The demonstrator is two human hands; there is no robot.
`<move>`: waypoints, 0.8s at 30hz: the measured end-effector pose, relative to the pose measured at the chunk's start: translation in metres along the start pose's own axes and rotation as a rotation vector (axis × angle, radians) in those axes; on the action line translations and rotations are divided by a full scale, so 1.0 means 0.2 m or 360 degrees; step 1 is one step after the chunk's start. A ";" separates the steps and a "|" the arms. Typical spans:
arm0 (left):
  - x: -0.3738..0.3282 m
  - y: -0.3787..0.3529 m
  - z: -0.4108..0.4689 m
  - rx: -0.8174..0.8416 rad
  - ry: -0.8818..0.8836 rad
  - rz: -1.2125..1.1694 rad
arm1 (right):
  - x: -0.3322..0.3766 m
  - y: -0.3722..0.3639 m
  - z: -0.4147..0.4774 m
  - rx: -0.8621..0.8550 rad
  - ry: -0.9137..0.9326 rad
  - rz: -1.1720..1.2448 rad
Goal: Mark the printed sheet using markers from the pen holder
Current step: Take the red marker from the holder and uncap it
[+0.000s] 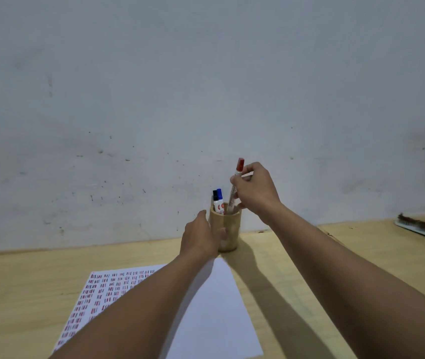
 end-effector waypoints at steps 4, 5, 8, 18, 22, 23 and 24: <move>-0.06 0.13 -0.08 -0.0077 -0.0036 -0.0010 | 0.11 -0.03 -0.12 0.0081 0.0032 0.0055; -0.08 0.17 -0.10 -0.0100 -0.0051 -0.0021 | 0.12 -0.04 -0.15 0.0107 0.0040 0.0067; -0.13 0.30 -0.20 -0.0218 -0.0116 -0.0085 | 0.14 -0.09 -0.26 0.0195 0.0062 0.0041; -0.24 0.59 -0.51 -0.0292 -0.0416 -0.0396 | 0.20 -0.21 -0.55 0.0484 0.0086 -0.0230; -0.21 0.60 -0.57 -0.0228 -0.0416 -0.0460 | 0.22 -0.24 -0.62 0.0522 0.0097 -0.0263; -0.20 0.62 -0.59 -0.0244 -0.0420 -0.0480 | 0.23 -0.24 -0.63 0.0487 0.0110 -0.0262; -0.19 0.63 -0.60 -0.0266 -0.0421 -0.0505 | 0.24 -0.23 -0.64 0.0421 0.0130 -0.0262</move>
Point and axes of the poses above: each hand's wrist, its own z-axis towards the middle knuckle, its own y-axis out of the back of the hand, x = y × z, the point moved 10 cm from there along z, towards the middle knuckle, and after that the axes turned 8 degrees about x, right-handed, at the moved point
